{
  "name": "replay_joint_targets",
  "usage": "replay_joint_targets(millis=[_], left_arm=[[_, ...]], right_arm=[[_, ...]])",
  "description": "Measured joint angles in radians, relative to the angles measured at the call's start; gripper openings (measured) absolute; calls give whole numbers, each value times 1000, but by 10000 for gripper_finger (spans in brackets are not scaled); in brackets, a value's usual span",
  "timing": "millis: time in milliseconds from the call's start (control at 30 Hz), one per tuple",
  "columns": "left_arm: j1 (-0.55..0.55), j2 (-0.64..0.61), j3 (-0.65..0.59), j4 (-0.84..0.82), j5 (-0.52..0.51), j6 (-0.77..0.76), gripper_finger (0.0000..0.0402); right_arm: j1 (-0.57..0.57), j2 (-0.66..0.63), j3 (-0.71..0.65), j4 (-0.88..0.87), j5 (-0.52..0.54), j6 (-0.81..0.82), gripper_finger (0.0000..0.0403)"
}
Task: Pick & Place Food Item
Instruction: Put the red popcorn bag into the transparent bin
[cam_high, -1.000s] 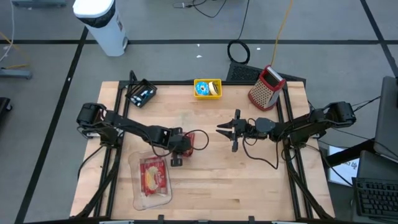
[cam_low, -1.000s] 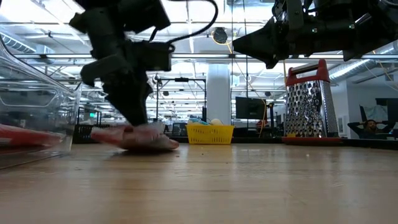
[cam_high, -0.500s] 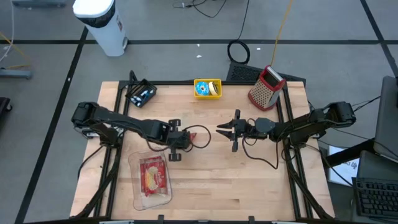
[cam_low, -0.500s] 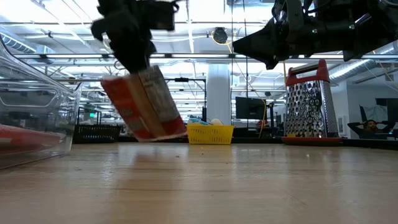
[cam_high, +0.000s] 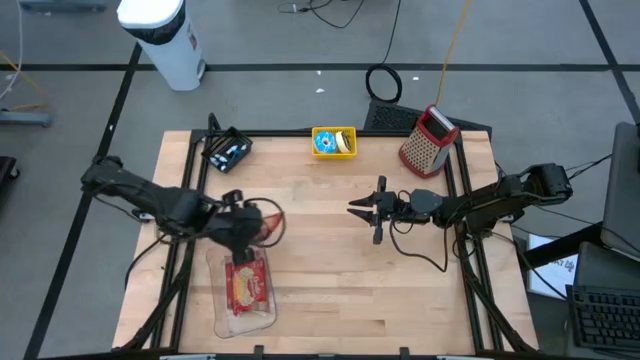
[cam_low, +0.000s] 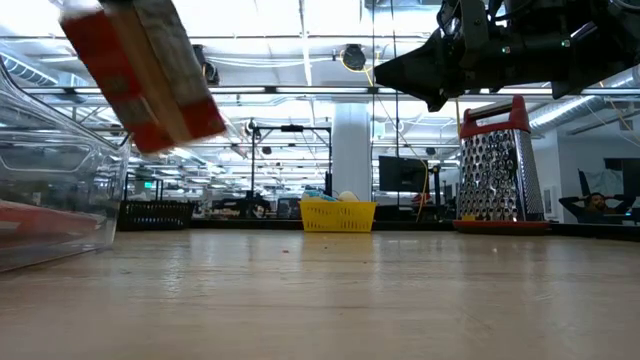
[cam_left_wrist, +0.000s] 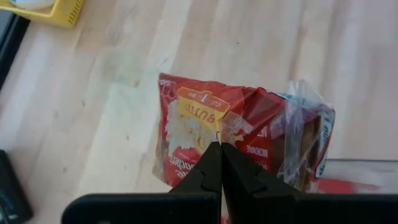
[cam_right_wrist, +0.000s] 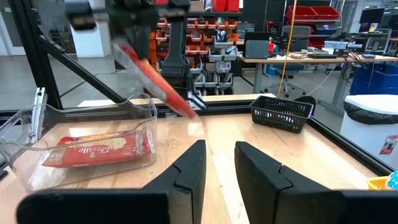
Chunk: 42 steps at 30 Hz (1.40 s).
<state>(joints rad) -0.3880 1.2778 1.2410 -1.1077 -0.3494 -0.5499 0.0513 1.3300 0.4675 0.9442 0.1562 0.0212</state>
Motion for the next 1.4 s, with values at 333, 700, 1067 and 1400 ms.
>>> replay_joint_targets(millis=[333, 700, 1067, 1400], left_arm=[[-222, -16, 231, -155, 2, -208, 0], [-391, -6, 210, -281, 77, -583, 0], [-358, 44, -28, -123, 232, -696, 0], [-249, 47, -200, 66, 279, -555, 0]], right_arm=[[0, 0, 0, 1, 0, -1, 77], [0, 0, 0, 1, 0, -2, 77], [0, 0, 0, 1, 0, 4, 77], [0, 0, 0, 0, 0, 5, 77]])
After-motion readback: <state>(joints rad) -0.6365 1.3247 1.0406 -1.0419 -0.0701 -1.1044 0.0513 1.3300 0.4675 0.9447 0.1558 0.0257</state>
